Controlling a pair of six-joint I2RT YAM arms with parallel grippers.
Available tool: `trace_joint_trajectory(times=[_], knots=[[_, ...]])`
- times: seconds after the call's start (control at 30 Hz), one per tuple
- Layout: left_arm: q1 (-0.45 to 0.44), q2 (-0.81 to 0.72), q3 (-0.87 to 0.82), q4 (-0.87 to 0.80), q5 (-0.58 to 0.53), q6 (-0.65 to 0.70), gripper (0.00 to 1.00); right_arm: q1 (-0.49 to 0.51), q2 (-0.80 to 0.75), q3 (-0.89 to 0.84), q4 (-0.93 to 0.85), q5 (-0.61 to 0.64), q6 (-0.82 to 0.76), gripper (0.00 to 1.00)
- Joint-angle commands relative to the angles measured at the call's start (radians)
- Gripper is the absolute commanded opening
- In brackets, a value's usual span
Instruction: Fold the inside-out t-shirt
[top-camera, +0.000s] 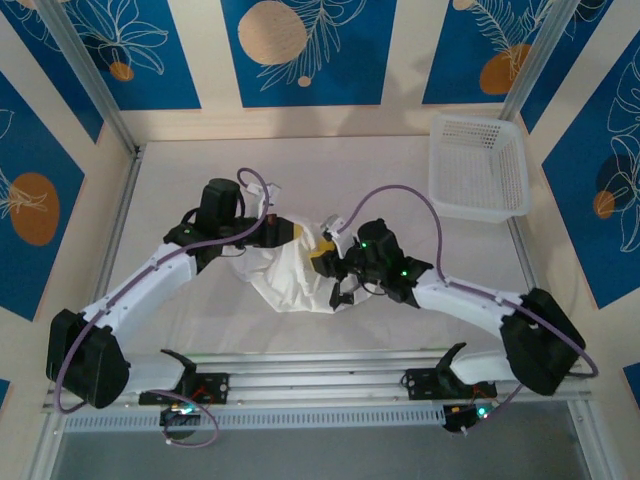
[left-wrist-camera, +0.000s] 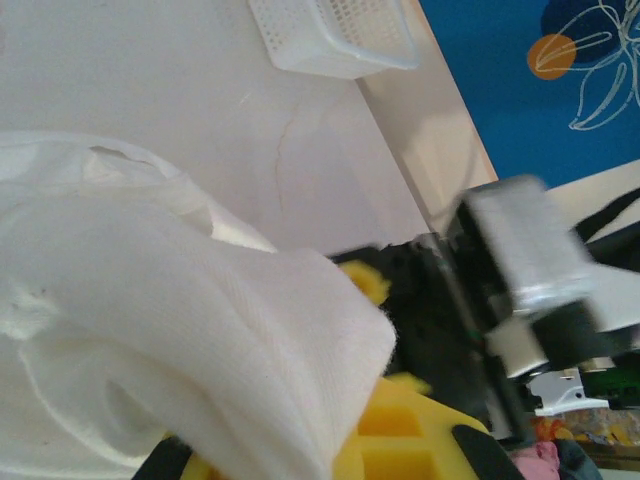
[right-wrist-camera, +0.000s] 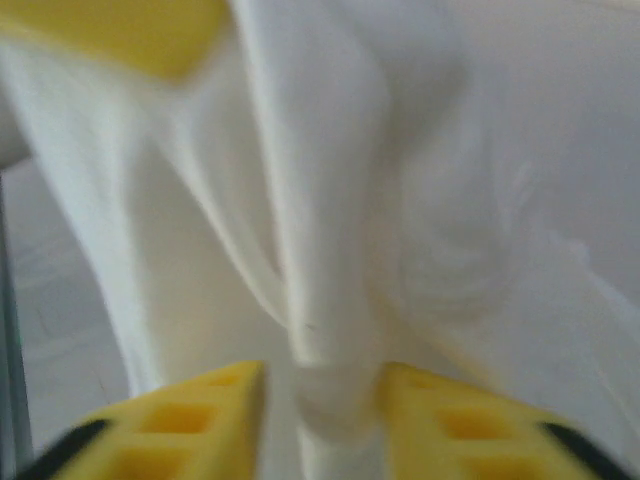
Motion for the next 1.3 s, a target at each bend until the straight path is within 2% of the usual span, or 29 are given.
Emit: trace_joint_trajectory(times=[0.0,0.07,0.13,0.2,0.23,0.27,0.37,0.53,0.63,0.77,0.87,1.0,1.07,1.1,1.13,1.27], knots=[[0.007,-0.008,0.055,-0.083,-0.102,0.066,0.00,-0.020,-0.005,0.086,-0.024,-0.168,0.003,0.00],[0.011,0.026,0.088,-0.183,-0.239,0.174,0.00,-0.054,-0.036,0.076,0.014,-0.388,0.077,0.00],[0.022,0.085,0.092,-0.208,-0.357,0.255,0.01,-0.097,-0.061,0.062,0.105,-0.606,0.196,0.00],[0.040,0.138,0.071,-0.162,-0.376,0.282,0.12,-0.125,-0.068,0.070,0.160,-0.726,0.298,0.00],[0.046,0.159,0.058,-0.129,-0.370,0.282,0.14,-0.135,-0.073,0.075,0.170,-0.761,0.326,0.00],[0.046,0.167,0.049,-0.100,-0.359,0.277,0.17,-0.142,-0.077,0.079,0.170,-0.768,0.337,0.00],[0.047,0.129,0.004,-0.020,-0.330,0.252,0.32,-0.164,-0.091,0.062,0.173,-0.736,0.333,0.00],[0.046,-0.092,-0.089,-0.067,-0.406,0.244,0.58,-0.212,-0.086,0.036,0.189,-0.699,0.357,0.00],[0.045,-0.249,-0.145,-0.111,-0.377,0.203,0.60,-0.233,-0.082,0.025,0.186,-0.645,0.371,0.00],[0.028,-0.331,-0.209,-0.051,-0.248,0.043,0.54,-0.242,-0.074,0.021,0.191,-0.623,0.381,0.00],[-0.024,-0.292,-0.253,0.097,-0.205,-0.077,0.55,-0.237,-0.059,0.035,0.194,-0.617,0.396,0.00],[-0.090,-0.158,-0.227,0.202,-0.233,-0.113,0.66,-0.221,-0.034,0.063,0.193,-0.621,0.418,0.00],[-0.110,-0.086,-0.220,0.298,-0.215,-0.142,0.68,-0.210,-0.032,0.073,0.188,-0.619,0.424,0.00],[-0.126,-0.046,-0.211,0.337,-0.214,-0.154,0.65,-0.208,-0.032,0.074,0.184,-0.613,0.430,0.00],[-0.145,-0.005,-0.194,0.364,-0.204,-0.155,0.56,-0.208,-0.032,0.073,0.182,-0.599,0.439,0.00],[-0.175,0.076,-0.134,0.372,-0.169,-0.154,0.03,-0.254,-0.031,0.038,0.140,-0.453,0.495,0.00]])
